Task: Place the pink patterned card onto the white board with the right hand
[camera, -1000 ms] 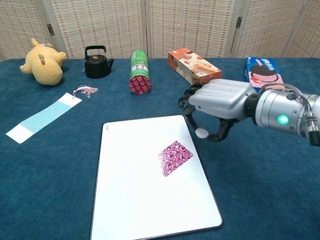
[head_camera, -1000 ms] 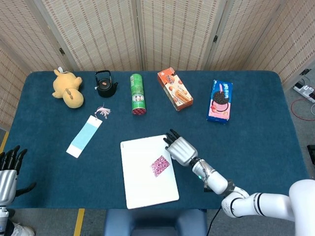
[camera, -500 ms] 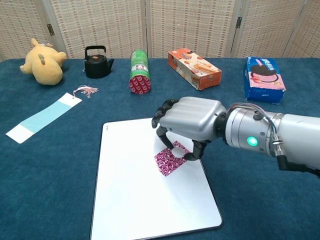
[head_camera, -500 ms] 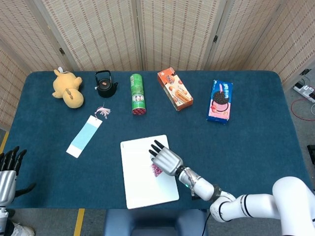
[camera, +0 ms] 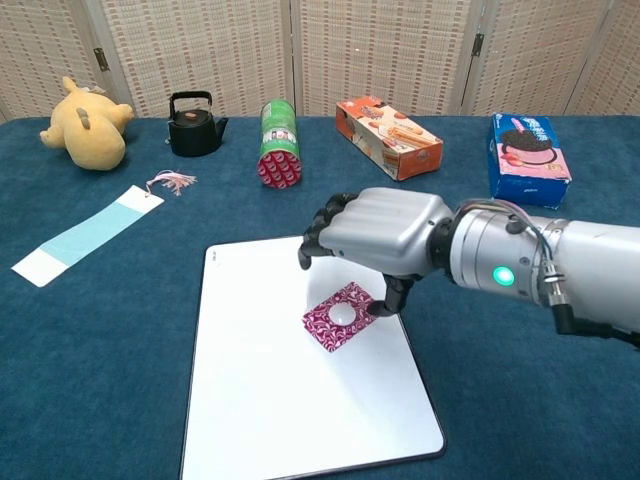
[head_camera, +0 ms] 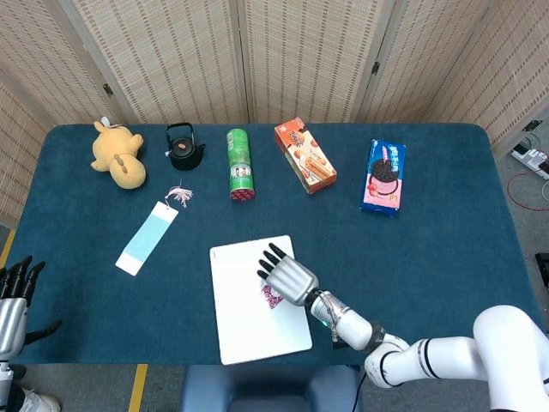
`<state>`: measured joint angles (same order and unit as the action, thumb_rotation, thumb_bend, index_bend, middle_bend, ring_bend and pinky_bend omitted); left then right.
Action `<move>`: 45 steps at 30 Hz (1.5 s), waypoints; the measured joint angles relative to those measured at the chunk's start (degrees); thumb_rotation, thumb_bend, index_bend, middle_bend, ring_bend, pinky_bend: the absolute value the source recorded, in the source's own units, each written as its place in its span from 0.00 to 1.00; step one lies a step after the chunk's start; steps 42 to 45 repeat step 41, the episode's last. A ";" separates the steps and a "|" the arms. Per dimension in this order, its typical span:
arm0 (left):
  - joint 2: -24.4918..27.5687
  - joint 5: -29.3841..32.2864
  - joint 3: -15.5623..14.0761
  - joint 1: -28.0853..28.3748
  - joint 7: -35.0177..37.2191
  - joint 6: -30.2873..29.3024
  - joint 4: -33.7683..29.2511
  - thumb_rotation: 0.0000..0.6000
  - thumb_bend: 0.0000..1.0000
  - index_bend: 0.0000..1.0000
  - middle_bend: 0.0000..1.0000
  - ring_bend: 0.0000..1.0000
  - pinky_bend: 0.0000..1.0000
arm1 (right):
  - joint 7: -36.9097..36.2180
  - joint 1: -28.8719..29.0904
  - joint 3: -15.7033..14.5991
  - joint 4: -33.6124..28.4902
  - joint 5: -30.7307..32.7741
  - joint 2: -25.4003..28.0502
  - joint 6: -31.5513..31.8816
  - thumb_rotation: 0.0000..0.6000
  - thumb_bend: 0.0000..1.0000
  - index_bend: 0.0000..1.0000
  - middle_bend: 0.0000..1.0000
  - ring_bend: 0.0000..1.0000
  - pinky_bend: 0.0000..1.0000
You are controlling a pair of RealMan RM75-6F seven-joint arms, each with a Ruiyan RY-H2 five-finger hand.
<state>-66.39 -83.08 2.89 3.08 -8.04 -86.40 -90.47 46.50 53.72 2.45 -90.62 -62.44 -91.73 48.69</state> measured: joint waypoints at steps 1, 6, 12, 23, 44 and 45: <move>0.06 0.01 0.08 0.04 0.05 -0.01 0.00 1.00 0.12 0.10 0.04 0.07 0.00 | -0.31 -0.25 0.01 -0.35 -0.14 0.46 0.55 1.00 0.31 0.20 0.17 0.08 0.01; 0.14 0.21 0.49 0.42 0.25 0.26 0.05 1.00 0.12 0.10 0.04 0.07 0.00 | -2.50 -2.74 -0.03 -2.91 -1.16 4.30 4.86 1.00 0.31 0.18 0.17 0.10 0.01; 0.08 0.12 0.78 0.97 -0.26 0.59 -0.34 1.00 0.12 0.10 0.04 0.07 0.00 | -6.90 -8.86 -0.79 -7.15 -3.58 11.20 13.59 1.00 0.31 0.17 0.16 0.11 0.01; -0.30 0.09 1.37 2.11 -2.95 1.07 -2.19 1.00 0.12 0.10 0.04 0.07 0.00 | -24.28 -23.15 -4.37 -8.39 -10.05 21.23 27.11 1.00 0.31 0.00 0.05 0.07 0.01; -1.07 -0.54 1.32 2.16 -6.65 -0.33 -5.54 1.00 0.12 0.10 0.04 0.07 0.00 | -43.37 -42.68 -8.16 -3.37 -19.52 27.37 42.32 1.00 0.31 0.00 0.05 0.03 0.00; -1.07 -0.54 1.32 2.16 -6.65 -0.33 -5.54 1.00 0.12 0.10 0.04 0.07 0.00 | -43.37 -42.68 -8.16 -3.37 -19.52 27.37 42.32 1.00 0.31 0.00 0.05 0.03 0.00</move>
